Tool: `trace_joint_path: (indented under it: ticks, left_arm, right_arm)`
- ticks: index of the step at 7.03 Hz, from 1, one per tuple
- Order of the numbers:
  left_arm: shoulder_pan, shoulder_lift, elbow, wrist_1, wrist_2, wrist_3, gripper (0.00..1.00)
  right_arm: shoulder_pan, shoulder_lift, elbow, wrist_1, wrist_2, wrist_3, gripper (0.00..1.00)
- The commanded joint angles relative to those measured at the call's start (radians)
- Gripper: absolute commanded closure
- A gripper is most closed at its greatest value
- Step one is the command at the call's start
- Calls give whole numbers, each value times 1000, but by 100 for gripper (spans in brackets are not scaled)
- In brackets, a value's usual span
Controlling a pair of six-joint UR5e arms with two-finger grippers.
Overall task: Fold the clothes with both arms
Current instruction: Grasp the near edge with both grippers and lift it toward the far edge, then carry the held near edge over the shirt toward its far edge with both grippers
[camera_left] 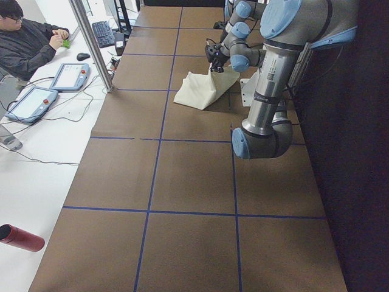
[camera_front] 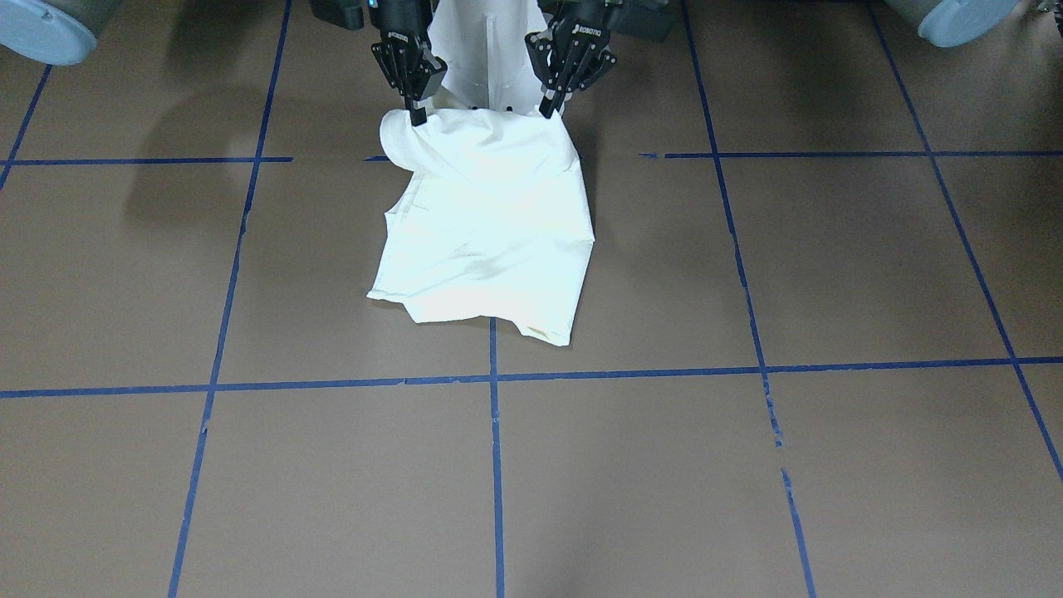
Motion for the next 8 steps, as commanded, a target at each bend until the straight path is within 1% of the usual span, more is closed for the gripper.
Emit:
trace_joint_path:
  ticks: [1, 3, 4, 5, 7, 8]
  left_arm:
    - [-79, -75, 141, -8, -22, 68, 100]
    - [-118, -147, 284, -17, -20, 111, 100]
    - [-129, -155, 336, -52, -20, 131, 100]
    - [-135, -161, 385, -84, -19, 151, 100]
    - [-140, -216, 493, -95, -17, 172, 100]
    - [-140, -218, 507, -95, -17, 174, 100]
  right_arm:
    - [102, 10, -179, 168, 70, -65, 100]
    - [152, 28, -285, 214, 84, -110, 100]
    - [165, 56, -326, 215, 90, -118, 100]
    - [169, 58, -353, 216, 91, -125, 100]
    - [172, 79, -408, 216, 91, -136, 100]
    - [173, 81, -410, 216, 91, -145, 100]
